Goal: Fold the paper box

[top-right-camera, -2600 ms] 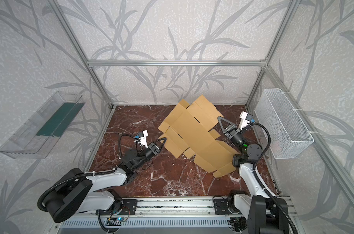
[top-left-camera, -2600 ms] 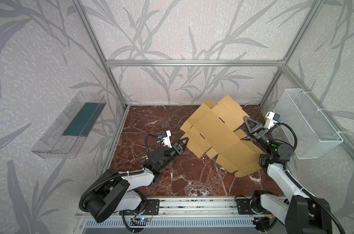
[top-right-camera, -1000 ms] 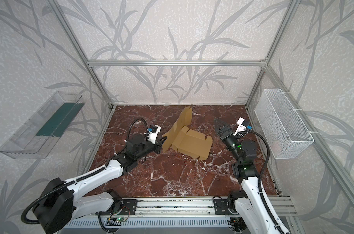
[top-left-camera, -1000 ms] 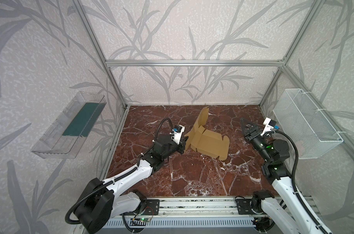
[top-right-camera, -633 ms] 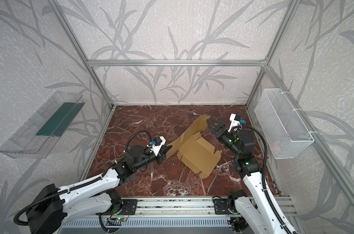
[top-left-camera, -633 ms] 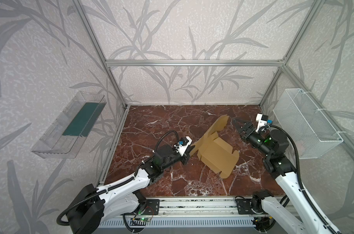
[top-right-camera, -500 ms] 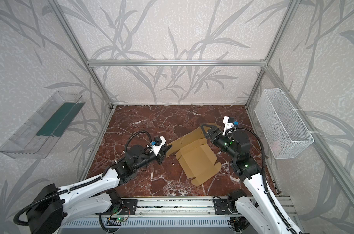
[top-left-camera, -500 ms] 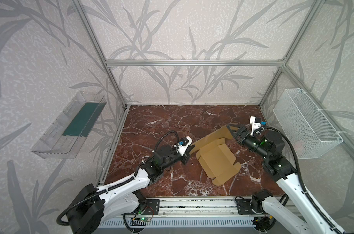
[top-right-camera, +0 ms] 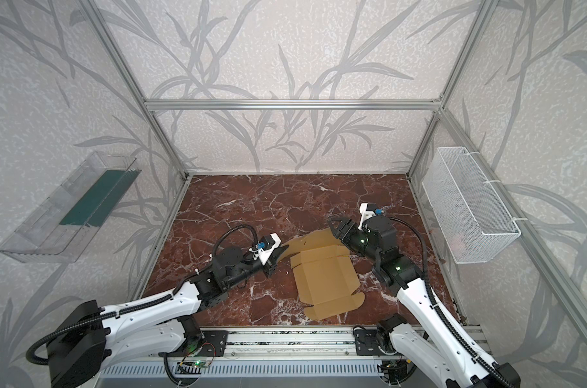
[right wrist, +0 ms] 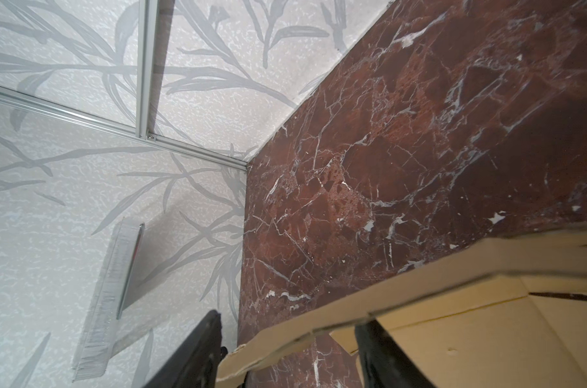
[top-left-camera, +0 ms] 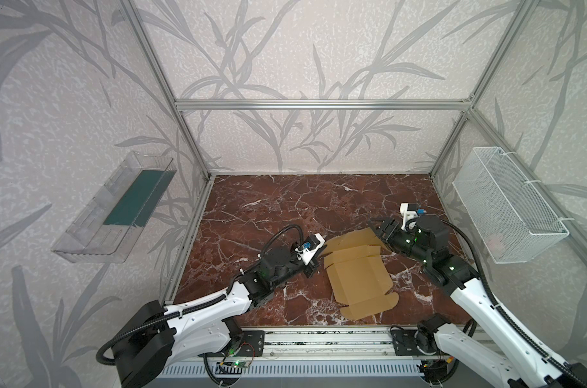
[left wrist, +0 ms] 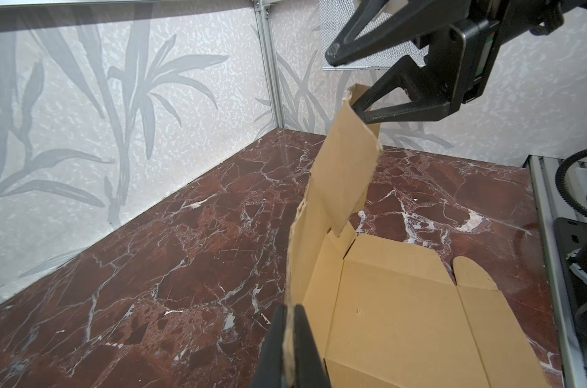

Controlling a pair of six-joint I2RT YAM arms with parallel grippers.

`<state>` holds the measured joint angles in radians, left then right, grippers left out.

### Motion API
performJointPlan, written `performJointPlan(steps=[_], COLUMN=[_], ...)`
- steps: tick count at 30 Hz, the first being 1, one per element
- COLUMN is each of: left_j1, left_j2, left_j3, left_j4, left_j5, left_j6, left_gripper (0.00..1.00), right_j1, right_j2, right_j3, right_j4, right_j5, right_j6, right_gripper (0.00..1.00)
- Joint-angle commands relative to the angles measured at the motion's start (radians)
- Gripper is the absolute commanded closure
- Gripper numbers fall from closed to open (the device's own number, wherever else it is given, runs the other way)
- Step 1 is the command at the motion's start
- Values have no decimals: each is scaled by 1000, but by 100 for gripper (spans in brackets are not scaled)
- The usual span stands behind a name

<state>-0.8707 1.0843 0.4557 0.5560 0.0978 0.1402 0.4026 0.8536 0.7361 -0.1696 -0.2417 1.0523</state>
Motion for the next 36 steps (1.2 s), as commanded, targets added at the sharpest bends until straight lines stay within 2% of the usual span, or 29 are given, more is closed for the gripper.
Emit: performJointPlan(steps=[1, 5, 10, 25, 33, 36], left_j1=[-11, -22, -31, -50, -66, -75], left_j2=[9, 24, 33, 71, 57, 31], left_j3=[-9, -9, -9, -6, -14, -16], left_j4=[66, 80, 88, 116, 110, 82], left_j5=[-46, -66, -92, -131, -149, -164], left_j6=[33, 38, 41, -14, -33, -44], left_gripper=[100, 100, 100, 99, 85, 76], right_j1=[8, 10, 11, 16, 16, 16], right_j2=[3, 25, 20, 16, 40, 47], right_j3=[-25, -29, -59, -132, -170, -184], right_j4=[26, 30, 59, 141, 214, 236], right_j5=[26, 14, 28, 67, 78, 83], right_j6=[18, 21, 38, 79, 100, 103], right_gripper=[46, 50, 63, 80, 92, 94])
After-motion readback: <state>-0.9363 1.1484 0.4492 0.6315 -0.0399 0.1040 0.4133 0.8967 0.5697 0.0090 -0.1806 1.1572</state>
